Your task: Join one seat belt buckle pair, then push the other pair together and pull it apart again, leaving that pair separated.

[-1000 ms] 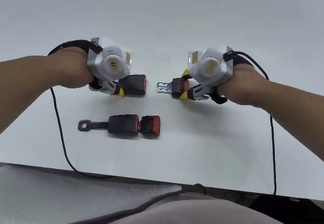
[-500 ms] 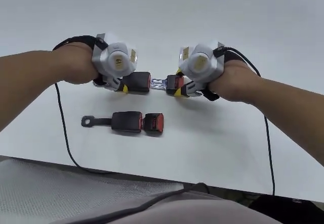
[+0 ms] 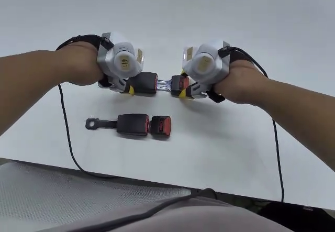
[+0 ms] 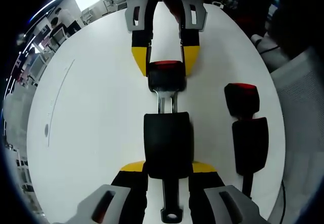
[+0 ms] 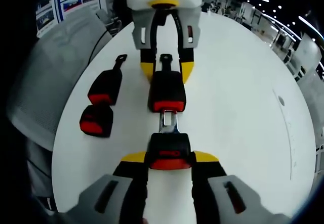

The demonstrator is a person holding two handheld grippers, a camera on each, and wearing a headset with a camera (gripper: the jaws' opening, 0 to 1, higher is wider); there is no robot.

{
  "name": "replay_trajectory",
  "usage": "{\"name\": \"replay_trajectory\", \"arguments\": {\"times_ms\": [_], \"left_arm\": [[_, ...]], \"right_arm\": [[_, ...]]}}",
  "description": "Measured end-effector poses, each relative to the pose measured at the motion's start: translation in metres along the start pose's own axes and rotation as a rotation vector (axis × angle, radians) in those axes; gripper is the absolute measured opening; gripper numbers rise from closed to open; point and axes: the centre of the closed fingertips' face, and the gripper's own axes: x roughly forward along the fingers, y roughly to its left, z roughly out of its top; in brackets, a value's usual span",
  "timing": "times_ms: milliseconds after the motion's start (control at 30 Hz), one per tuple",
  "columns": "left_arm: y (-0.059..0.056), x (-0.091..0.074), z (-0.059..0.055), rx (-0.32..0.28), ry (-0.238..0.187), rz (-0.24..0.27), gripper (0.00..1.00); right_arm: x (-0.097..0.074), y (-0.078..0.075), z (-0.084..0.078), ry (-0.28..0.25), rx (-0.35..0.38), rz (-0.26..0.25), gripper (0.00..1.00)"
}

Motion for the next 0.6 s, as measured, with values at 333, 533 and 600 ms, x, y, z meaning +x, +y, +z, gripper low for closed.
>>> {"name": "replay_trajectory", "arguments": {"times_ms": [333, 533, 600], "left_arm": [[0.0000, 0.0003, 0.0003, -0.001, -0.002, 0.001, 0.31], [-0.0001, 0.0005, 0.0004, 0.004, -0.007, -0.004, 0.31], [-0.0002, 0.0006, 0.0004, 0.004, -0.008, -0.005, 0.31]], "right_arm": [[0.0052, 0.0003, 0.0068, -0.021, -0.007, -0.001, 0.33], [0.0082, -0.0004, 0.0083, -0.022, -0.007, 0.000, 0.32], [0.0085, -0.0009, 0.0085, -0.024, -0.004, 0.001, 0.32]]}}
